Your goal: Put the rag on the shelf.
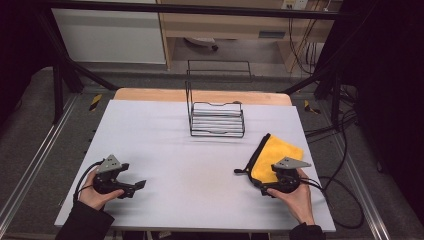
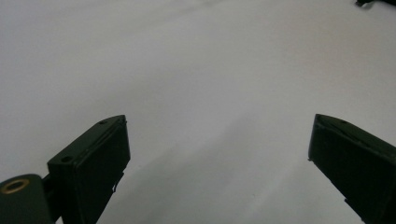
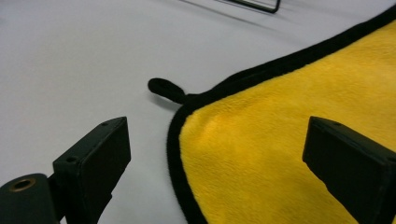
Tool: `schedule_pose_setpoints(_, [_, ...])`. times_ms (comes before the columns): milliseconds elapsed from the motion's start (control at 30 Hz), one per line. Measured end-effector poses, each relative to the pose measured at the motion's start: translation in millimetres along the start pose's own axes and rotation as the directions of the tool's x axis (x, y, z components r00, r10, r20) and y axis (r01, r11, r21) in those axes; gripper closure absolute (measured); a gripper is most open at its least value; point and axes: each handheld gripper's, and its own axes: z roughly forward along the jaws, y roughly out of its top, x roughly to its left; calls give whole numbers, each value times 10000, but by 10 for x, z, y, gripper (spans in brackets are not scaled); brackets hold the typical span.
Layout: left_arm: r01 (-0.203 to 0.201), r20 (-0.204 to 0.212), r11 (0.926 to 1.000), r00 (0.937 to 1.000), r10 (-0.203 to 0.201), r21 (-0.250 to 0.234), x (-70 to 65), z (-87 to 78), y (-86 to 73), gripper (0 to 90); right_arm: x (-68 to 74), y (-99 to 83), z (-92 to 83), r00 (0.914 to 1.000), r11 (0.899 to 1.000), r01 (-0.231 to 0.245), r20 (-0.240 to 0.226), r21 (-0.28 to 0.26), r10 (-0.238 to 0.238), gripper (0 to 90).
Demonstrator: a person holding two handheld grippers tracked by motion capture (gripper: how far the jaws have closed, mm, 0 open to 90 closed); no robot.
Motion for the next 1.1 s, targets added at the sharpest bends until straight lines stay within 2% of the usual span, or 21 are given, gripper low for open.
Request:
schedule_pose_setpoints(133, [-47,-16,10000,10000,47,40,-7,6,0,53,92,44,76,9994,9993,305,148,206,-308,112])
schedule_pose_setpoints(367, [-44,-75,10000,10000,43,-27,-3,-12,5,55,179,140,213,9978,9970,571,322,520,-588,231])
schedule_pose_setpoints(400, [-53,-85,10000,10000,52,-16,-3,-12,4,56,187,174,260,9966,9966,615,516,549,-644,284])
schedule_pose_setpoints(500, [-79,-94,10000,9999,80,10,-8,-8,4,56,192,203,310,9946,9944,766,651,726,-814,363])
schedule_pose_setpoints(533, [-79,-94,10000,9999,80,10,-8,-8,4,56,192,203,310,9946,9944,766,651,726,-814,363])
schedule_pose_setpoints(567, [-75,-95,10000,9999,75,11,-10,-5,5,56,187,204,348,9910,9917,1049,753,745,-1105,424])
schedule_pose_setpoints(600, [-51,-95,10000,9999,51,11,-13,-3,4,57,188,200,355,9903,9911,1063,807,798,-1127,448])
schedule_pose_setpoints(667, [-49,-104,10000,9999,49,28,-14,-1,4,58,178,188,372,9872,9854,1241,859,1168,-1345,471])
schedule_pose_setpoints(767, [-47,-100,10000,9999,48,32,-18,2,4,60,184,159,404,9812,9795,1485,1028,1361,-1631,484])
schedule_pose_setpoints(933, [-96,-94,9999,9999,96,67,-24,8,4,62,201,141,426,9772,9799,1446,1358,1372,-1632,545])
schedule_pose_setpoints(1100, [-105,-91,9999,9999,105,70,-27,8,4,64,200,135,427,9711,9826,1316,1822,1313,-1544,685])
